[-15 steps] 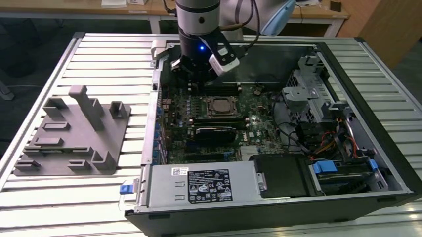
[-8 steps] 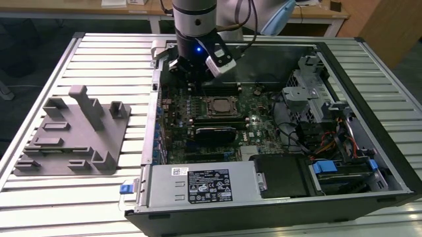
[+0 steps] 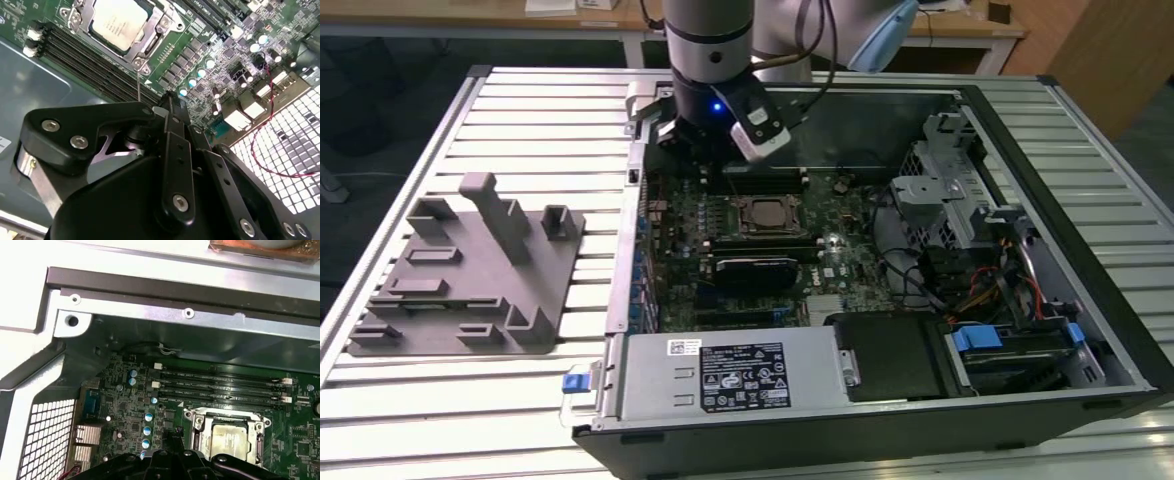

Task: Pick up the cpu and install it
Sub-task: 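Install the first cpu locking lever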

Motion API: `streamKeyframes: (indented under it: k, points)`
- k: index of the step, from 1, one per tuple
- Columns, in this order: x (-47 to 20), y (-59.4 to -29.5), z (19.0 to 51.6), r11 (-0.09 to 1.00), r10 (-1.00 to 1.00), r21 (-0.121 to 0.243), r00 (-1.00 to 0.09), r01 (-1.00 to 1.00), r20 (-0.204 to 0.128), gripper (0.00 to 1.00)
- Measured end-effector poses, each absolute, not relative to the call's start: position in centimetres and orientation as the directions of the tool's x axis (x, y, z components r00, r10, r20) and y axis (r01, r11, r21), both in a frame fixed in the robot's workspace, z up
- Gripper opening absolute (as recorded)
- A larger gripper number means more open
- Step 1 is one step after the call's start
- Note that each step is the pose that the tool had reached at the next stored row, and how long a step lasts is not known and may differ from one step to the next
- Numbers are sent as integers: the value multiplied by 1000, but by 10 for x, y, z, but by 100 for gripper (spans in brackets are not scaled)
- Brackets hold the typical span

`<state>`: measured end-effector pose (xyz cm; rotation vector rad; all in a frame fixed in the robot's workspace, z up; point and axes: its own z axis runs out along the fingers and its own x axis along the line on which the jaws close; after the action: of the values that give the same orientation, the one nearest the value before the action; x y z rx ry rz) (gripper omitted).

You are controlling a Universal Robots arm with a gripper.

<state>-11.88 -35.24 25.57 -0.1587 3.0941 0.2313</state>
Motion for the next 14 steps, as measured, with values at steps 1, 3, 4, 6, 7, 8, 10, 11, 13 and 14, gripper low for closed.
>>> streamKeyframes:
  k: [1, 3, 4, 6, 7, 8, 10, 11, 13, 14]
  points:
    - [-119, -352, 255, 984, -99, 147, -994, -104, -42, 11]
    - [-120, -351, 254, 984, -99, 146, -994, -104, -42, 11]
    - [-121, -350, 253, 984, -99, 146, -994, -104, -42, 11]
    - [-121, -348, 252, 984, -99, 147, -994, -104, -42, 11]
    - [-121, -347, 252, 984, -99, 147, -994, -104, -42, 11]
    - [-121, -345, 251, 984, -99, 146, -994, -104, -42, 11]
    - [-121, -343, 251, 984, -99, 147, -994, -104, -42, 11]
    - [-121, -342, 251, 984, -99, 147, -994, -104, -42, 11]
    - [-121, -340, 250, 984, -99, 147, -994, -104, -42, 11]
    - [-121, -339, 250, 984, -99, 147, -994, -104, -42, 11]
